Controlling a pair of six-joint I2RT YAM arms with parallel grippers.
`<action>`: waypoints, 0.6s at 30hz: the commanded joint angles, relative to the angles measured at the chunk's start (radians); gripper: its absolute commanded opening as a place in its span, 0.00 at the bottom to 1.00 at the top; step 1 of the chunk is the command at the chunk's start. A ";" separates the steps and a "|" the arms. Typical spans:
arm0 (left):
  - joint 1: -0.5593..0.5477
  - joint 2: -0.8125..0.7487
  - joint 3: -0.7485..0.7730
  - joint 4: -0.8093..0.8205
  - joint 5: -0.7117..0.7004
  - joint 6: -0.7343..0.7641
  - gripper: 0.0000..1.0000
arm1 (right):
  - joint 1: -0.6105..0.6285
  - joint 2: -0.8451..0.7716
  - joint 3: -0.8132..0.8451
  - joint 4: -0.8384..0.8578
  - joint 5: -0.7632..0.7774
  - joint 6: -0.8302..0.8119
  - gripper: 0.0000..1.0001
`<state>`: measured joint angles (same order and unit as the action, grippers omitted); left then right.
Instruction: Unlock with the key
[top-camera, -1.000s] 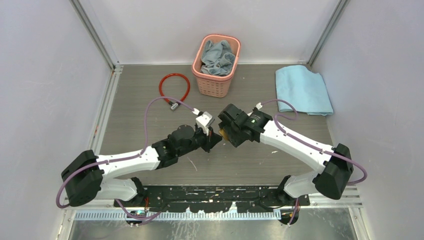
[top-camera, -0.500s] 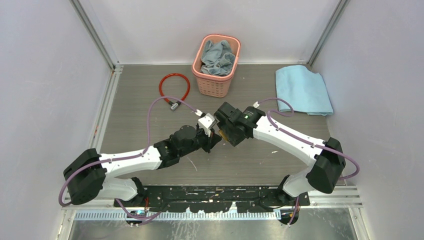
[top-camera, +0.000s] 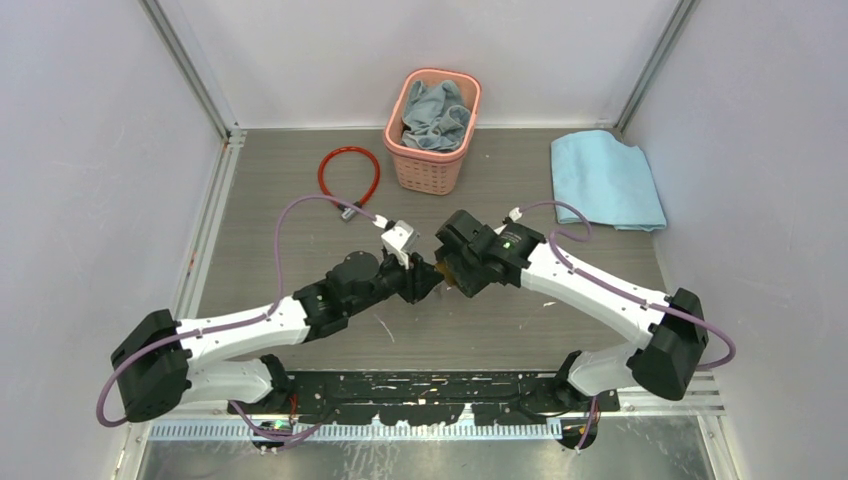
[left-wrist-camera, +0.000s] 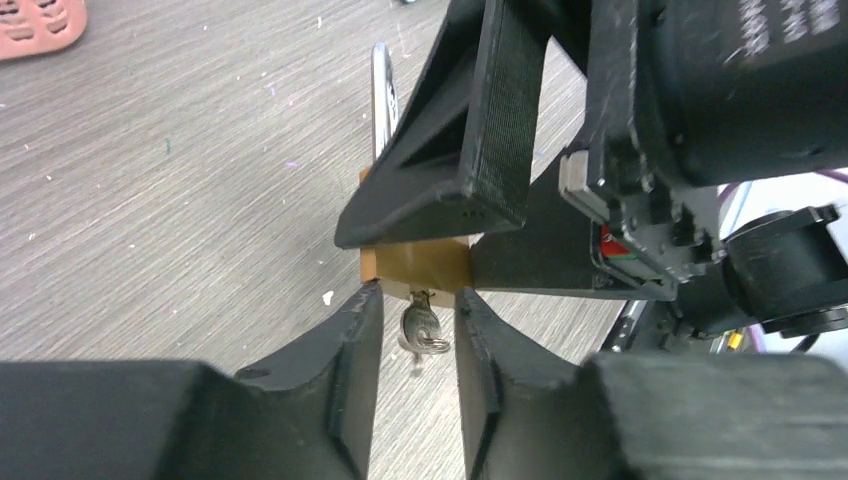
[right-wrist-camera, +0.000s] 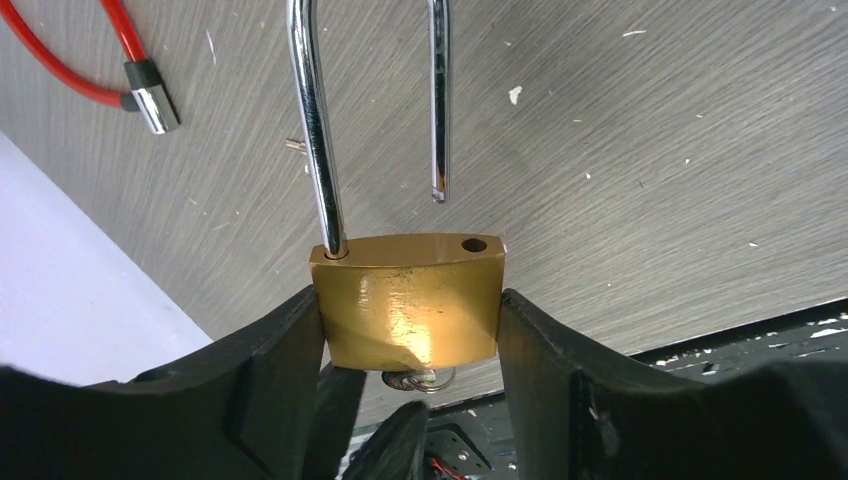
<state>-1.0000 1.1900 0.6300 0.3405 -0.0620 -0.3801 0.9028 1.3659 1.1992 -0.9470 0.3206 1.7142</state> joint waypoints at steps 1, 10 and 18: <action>0.007 -0.058 -0.014 0.120 0.006 -0.085 0.37 | 0.022 -0.075 -0.029 0.106 -0.009 -0.022 0.01; 0.007 -0.130 -0.042 0.087 -0.008 -0.191 0.61 | 0.022 -0.118 -0.074 0.177 0.032 -0.051 0.01; 0.006 -0.182 -0.057 0.053 -0.030 -0.284 0.70 | 0.021 -0.146 -0.089 0.210 0.053 -0.066 0.01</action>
<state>-0.9993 1.0519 0.5777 0.3691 -0.0711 -0.6018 0.9211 1.2755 1.1046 -0.8230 0.3229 1.6585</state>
